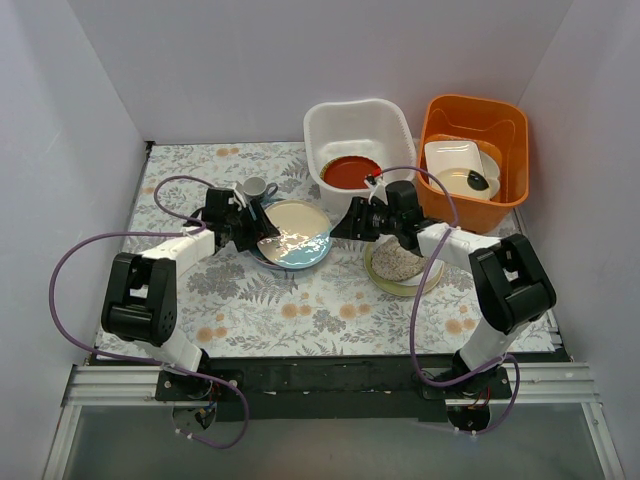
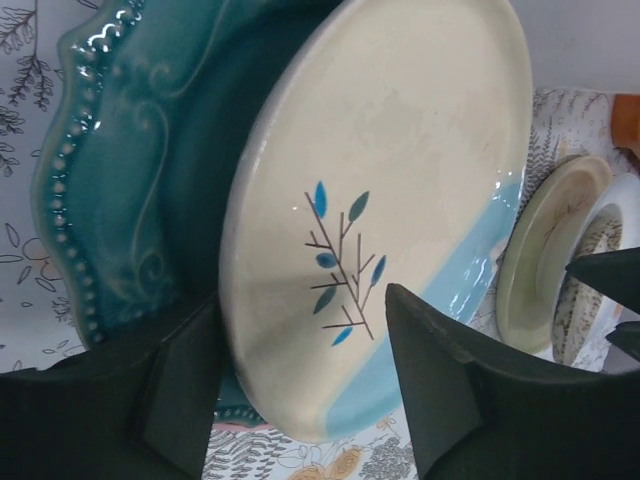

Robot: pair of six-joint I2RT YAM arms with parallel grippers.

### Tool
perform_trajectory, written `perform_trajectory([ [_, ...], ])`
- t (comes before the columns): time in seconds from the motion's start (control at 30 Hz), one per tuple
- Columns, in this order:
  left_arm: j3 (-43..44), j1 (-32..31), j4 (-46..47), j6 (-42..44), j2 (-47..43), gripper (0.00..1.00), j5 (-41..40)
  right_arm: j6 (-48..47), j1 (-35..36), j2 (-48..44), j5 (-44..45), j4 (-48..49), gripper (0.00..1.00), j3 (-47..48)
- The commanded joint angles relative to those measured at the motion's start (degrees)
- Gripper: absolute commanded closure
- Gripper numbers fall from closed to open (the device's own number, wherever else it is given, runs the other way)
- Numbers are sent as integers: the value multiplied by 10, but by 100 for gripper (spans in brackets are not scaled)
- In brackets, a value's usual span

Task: Place the plates into the plastic bin on the countertop
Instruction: Pick up the plate at the center of the board.

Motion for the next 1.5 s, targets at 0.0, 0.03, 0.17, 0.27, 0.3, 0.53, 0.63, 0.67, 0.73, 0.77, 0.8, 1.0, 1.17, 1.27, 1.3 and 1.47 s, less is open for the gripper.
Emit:
perform_trajectory([
  [0.0, -26, 3, 11, -2, 0, 42, -7, 30, 3, 25, 1, 88, 39, -8],
  [0.03, -26, 3, 11, -2, 2, 44, -8, 37, 3, 29, 1, 94, 39, -9],
  [0.17, -35, 3, 18, -6, 6, 51, -3, 49, 4, 49, -9, 121, 41, -12],
  [0.27, -43, 3, 26, -9, 9, 58, -1, 50, 5, 56, -7, 125, 41, -14],
  [0.3, -46, 3, 26, -10, 10, 64, 0, 49, 5, 57, -6, 124, 42, -18],
  [0.53, -50, 3, 34, -11, 16, 99, 10, 49, 4, 69, -7, 124, 42, -25],
  [0.63, -51, 3, 33, -10, 14, 100, 9, 48, 4, 68, -5, 124, 42, -33],
  [0.67, -51, 3, 33, -9, 13, 100, 9, 48, 4, 66, -4, 123, 42, -33],
  [0.73, -51, 3, 35, -10, 9, 100, 7, 49, 3, 63, -3, 123, 42, -35],
  [0.77, -51, 3, 34, -10, 9, 100, 6, 48, 3, 61, 0, 123, 42, -36],
  [0.8, -51, 3, 35, -11, 7, 100, 7, 49, 3, 59, 1, 122, 42, -36],
  [1.0, -46, 3, 34, -14, 5, 100, 16, 43, 2, 41, 5, 107, 42, -33],
  [1.17, -38, 3, 34, -18, -15, 100, 28, 38, -2, 27, 7, 94, 41, -28],
  [1.27, -36, 3, 33, -18, -30, 100, 33, 34, -5, 21, 3, 87, 40, -24],
  [1.3, -35, 3, 33, -19, -33, 100, 34, 31, -7, 20, 0, 85, 40, -23],
  [1.47, -33, 4, 37, -20, -52, 100, 58, 22, -16, -3, -2, 64, 35, -16],
])
